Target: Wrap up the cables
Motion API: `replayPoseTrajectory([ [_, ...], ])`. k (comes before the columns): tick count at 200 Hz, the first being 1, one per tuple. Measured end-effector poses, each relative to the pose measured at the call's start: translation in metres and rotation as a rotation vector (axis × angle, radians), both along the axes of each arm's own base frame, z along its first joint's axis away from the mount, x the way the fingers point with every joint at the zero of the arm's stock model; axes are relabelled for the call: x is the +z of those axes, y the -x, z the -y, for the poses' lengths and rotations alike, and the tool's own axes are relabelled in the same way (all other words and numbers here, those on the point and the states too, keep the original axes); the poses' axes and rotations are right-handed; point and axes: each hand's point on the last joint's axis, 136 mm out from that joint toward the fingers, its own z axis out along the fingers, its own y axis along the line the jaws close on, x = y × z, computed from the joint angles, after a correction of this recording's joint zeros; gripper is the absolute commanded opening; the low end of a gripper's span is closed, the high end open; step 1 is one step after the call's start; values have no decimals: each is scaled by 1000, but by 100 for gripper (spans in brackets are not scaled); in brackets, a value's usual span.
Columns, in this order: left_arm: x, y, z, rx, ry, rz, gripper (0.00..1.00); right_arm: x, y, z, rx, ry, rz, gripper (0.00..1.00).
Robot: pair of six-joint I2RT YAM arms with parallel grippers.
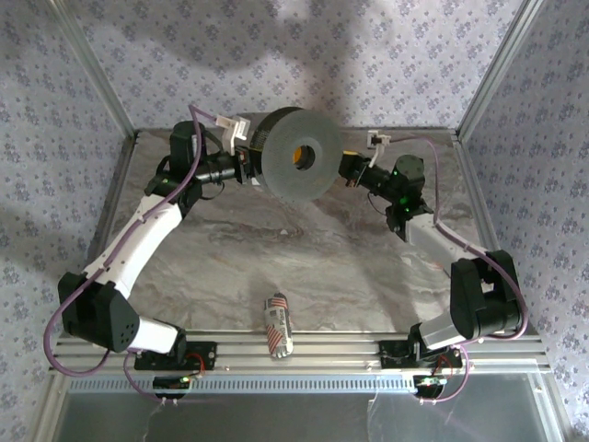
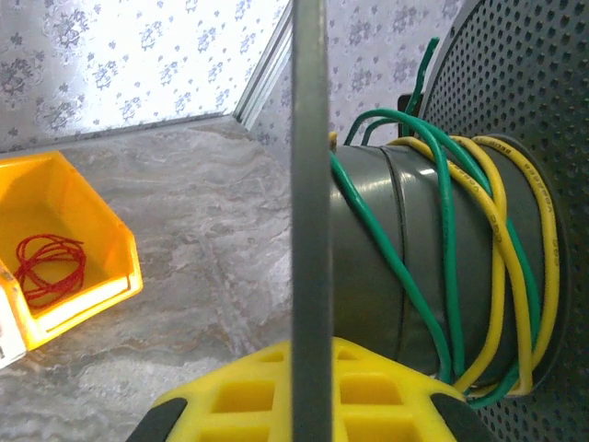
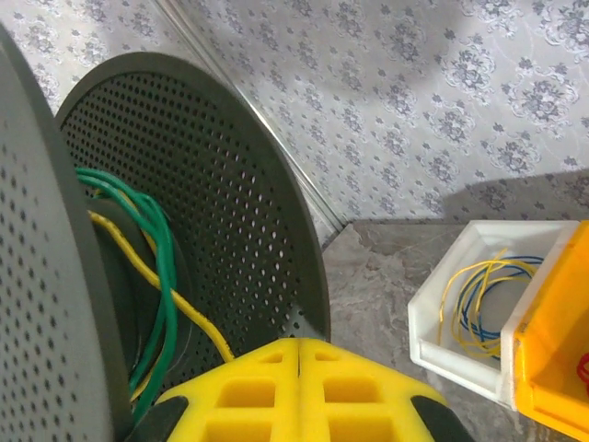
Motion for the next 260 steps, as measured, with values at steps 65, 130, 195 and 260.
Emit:
replayPoseTrajectory([
  [65,-1,-7,-6,37,70,-79,0,-3,8,-16,-14,-15,27,0],
  [130,0,-17,-17,124,91,-113,0,-4,10,-32,2,-27,55,0],
  [195,5,-31,-30,211,124,-105,0,-11,12,-52,60,-32,55,0],
  [260,8,-31,-32,226,120,-88,0,-10,12,-54,65,-37,52,0],
])
